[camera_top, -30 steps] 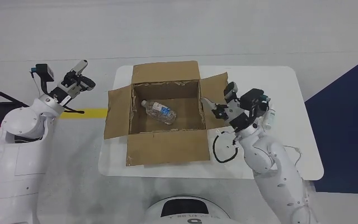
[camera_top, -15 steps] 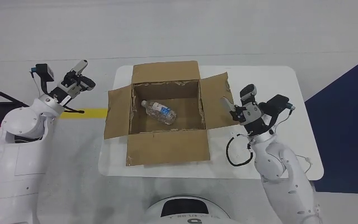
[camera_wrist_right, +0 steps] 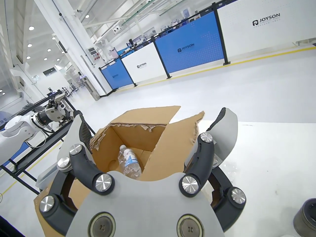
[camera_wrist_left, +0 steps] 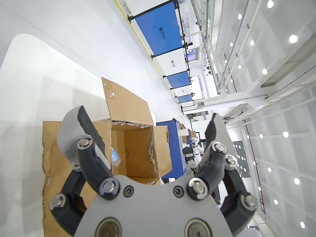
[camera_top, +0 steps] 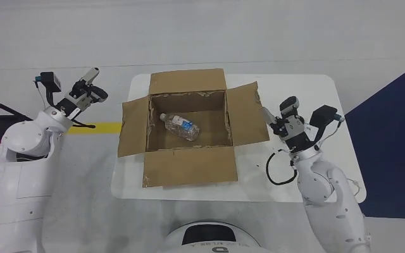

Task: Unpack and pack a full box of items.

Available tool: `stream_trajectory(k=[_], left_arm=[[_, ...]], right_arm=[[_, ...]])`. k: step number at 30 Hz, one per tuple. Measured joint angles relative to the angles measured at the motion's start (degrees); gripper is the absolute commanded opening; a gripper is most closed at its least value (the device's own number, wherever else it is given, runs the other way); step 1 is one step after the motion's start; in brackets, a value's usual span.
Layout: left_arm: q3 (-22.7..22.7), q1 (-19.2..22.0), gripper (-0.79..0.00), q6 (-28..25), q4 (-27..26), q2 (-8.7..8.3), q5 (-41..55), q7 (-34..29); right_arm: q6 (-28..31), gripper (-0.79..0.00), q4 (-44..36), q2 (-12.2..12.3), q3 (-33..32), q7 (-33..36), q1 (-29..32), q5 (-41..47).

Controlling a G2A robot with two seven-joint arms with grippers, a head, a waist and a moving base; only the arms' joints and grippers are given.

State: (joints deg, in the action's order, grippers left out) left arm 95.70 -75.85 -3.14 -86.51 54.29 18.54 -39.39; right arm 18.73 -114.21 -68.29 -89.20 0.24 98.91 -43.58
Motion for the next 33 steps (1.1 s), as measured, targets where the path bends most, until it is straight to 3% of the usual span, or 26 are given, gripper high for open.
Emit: stream_trajectory(k=[11,16,28,33], left_arm=[[0.0,0.0,0.0,0.0,0.0,0.0,0.0,0.0],[0.0,0.0,0.0,0.0,0.0,0.0,0.0,0.0],[0.0,0.0,0.0,0.0,0.0,0.0,0.0,0.0],[0.0,0.0,0.0,0.0,0.0,0.0,0.0,0.0]], right_arm=[[-5.96,0.0,1.84,0.76,-7.87,7.17,2.71,-6.93],[-10.72,0.0,4.49,0.99,-8.54,12.8,1.12,-12.38],[-14.64,0.0,9.22,1.53,-12.62,21.66,2.74,-18.42],[-17.57,-0.169,10.58,1.57,-10.66,26.97,1.06,-22.83]])
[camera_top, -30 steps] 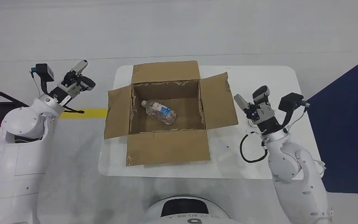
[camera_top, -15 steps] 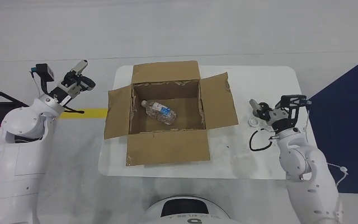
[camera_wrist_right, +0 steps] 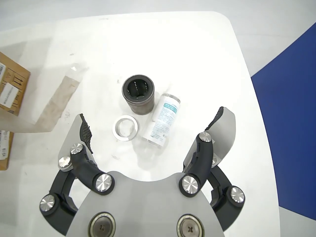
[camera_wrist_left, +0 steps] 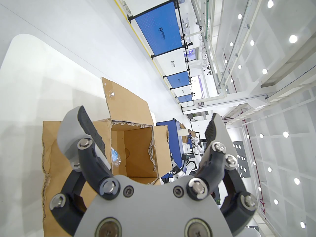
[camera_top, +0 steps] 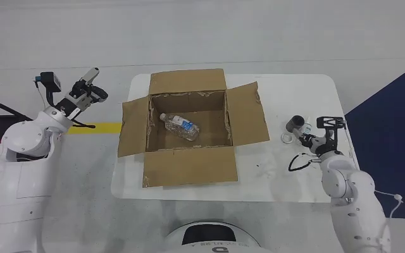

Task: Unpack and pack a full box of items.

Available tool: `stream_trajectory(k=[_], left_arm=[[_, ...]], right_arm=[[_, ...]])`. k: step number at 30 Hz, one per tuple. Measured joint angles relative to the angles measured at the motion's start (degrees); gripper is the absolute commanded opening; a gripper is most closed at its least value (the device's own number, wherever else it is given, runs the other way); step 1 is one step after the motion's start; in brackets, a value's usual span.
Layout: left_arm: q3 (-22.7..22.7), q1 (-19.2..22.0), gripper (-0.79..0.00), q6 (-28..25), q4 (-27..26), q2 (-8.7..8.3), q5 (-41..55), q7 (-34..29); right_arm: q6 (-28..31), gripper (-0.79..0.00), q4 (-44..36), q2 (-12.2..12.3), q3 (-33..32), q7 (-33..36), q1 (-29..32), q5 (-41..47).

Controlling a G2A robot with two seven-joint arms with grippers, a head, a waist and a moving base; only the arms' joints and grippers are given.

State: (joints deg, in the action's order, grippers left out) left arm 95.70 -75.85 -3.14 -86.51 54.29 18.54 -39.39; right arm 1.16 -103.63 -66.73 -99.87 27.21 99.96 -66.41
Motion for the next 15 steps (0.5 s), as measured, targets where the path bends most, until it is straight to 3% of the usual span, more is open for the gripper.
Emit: stream_trajectory(k=[1,2,3,5,15], left_arm=[[0.0,0.0,0.0,0.0,0.0,0.0,0.0,0.0],[0.0,0.0,0.0,0.0,0.0,0.0,0.0,0.0],[0.0,0.0,0.0,0.0,0.0,0.0,0.0,0.0],[0.0,0.0,0.0,0.0,0.0,0.0,0.0,0.0],[0.0,0.0,0.0,0.0,0.0,0.0,0.0,0.0]], right_arm=[[-0.34,-0.175,0.21,-0.01,0.38,0.78,-0.34,-0.51],[-0.84,-0.283,0.49,-0.03,0.74,1.68,-0.75,-1.05],[-1.25,-0.342,0.72,-0.04,0.98,2.27,-1.05,-1.45],[-2.07,-0.394,1.38,-0.08,1.56,3.52,-1.71,-2.29],[-3.36,-0.394,4.65,-0.22,3.9,8.35,-4.38,-4.47]])
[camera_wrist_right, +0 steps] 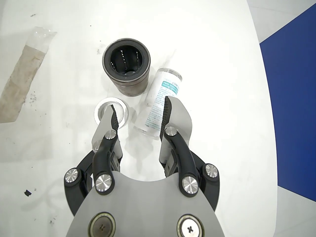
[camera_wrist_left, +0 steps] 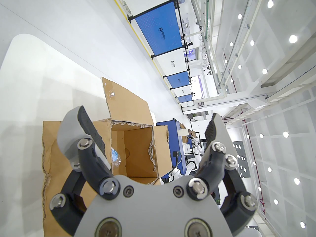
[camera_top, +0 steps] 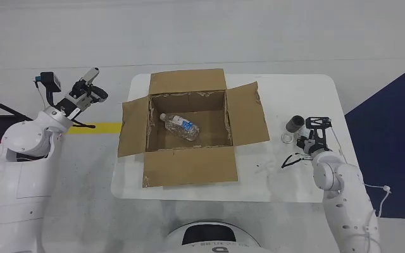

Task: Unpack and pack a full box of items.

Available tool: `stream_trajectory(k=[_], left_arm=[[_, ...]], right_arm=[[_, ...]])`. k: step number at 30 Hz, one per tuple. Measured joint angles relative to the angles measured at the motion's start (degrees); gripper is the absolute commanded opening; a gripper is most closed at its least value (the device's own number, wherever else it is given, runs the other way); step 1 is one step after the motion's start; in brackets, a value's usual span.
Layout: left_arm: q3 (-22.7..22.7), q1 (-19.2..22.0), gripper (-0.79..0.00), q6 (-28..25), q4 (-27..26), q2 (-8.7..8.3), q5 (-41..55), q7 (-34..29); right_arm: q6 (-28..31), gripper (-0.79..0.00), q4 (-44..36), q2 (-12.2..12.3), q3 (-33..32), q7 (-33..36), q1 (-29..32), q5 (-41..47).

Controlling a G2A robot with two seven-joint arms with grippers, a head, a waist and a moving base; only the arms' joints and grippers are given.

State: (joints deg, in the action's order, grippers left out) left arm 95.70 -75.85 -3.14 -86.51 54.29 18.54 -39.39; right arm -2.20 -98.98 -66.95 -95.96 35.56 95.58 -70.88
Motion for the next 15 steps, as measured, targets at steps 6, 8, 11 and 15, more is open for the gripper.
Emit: stream_trajectory(k=[6,8,11,15], left_arm=[[0.0,0.0,0.0,0.0,0.0,0.0,0.0,0.0],[0.0,0.0,0.0,0.0,0.0,0.0,0.0,0.0],[0.0,0.0,0.0,0.0,0.0,0.0,0.0,0.0],[0.0,0.0,0.0,0.0,0.0,0.0,0.0,0.0]], right_arm=[[-1.29,-0.345,1.69,-0.12,0.19,1.07,-0.88,0.03],[-1.97,-0.342,2.29,-0.15,-0.03,1.32,-1.12,0.07],[-3.62,-0.36,3.18,-0.22,0.13,1.92,-1.62,-0.88],[-4.37,-0.394,4.15,-0.34,0.76,2.4,-2.33,-1.3]])
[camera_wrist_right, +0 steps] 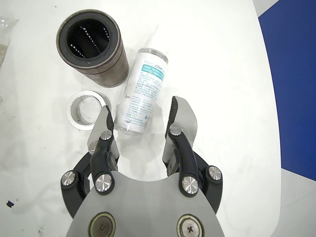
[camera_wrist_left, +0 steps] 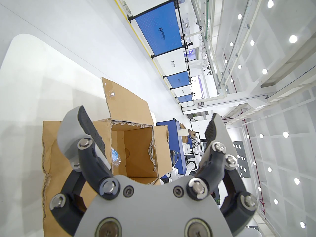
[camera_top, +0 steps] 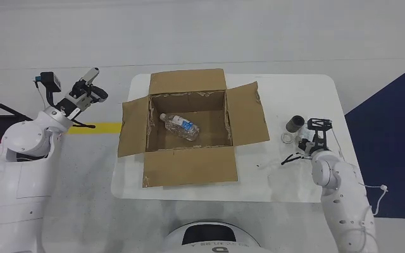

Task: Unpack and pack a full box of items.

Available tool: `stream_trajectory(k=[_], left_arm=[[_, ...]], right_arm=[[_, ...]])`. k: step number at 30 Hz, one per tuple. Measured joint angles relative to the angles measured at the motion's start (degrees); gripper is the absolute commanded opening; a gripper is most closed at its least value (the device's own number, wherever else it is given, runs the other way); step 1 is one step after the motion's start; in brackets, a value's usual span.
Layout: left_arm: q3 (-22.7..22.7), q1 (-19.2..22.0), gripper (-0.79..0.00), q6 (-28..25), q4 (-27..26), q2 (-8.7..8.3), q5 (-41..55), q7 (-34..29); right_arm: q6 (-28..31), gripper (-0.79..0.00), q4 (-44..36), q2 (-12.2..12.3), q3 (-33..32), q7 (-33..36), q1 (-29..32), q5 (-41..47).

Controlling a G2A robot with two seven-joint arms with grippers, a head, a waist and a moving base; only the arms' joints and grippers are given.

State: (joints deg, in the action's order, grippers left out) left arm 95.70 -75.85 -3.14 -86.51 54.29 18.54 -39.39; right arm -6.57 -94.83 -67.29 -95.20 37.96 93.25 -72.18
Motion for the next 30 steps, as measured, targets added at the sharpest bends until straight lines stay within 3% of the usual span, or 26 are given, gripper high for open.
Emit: stream_trajectory(k=[14,15,17,19,25,30], left_arm=[[0.0,0.0,0.0,0.0,0.0,0.0,0.0,0.0],[0.0,0.0,0.0,0.0,0.0,0.0,0.0,0.0],[0.0,0.0,0.0,0.0,0.0,0.0,0.0,0.0],[0.0,0.0,0.0,0.0,0.0,0.0,0.0,0.0],[0.0,0.0,0.0,0.0,0.0,0.0,0.0,0.0],[0.0,0.0,0.0,0.0,0.0,0.0,0.0,0.0]], right_arm=[[-0.78,-0.431,5.36,-0.24,0.98,1.38,-4.73,-0.35],[-0.71,-0.446,5.82,-0.24,1.1,1.53,-5.1,-0.52],[-0.45,-0.591,6.61,-0.24,1.19,1.69,-5.76,-0.69],[-0.2,-0.785,7.05,-0.21,0.97,1.72,-6.12,-0.71],[0.72,-0.785,6.5,-0.1,-0.95,0.5,-5.76,0.86],[2.95,-0.785,4.42,-0.09,-4.28,-2.55,-4.68,7.19]])
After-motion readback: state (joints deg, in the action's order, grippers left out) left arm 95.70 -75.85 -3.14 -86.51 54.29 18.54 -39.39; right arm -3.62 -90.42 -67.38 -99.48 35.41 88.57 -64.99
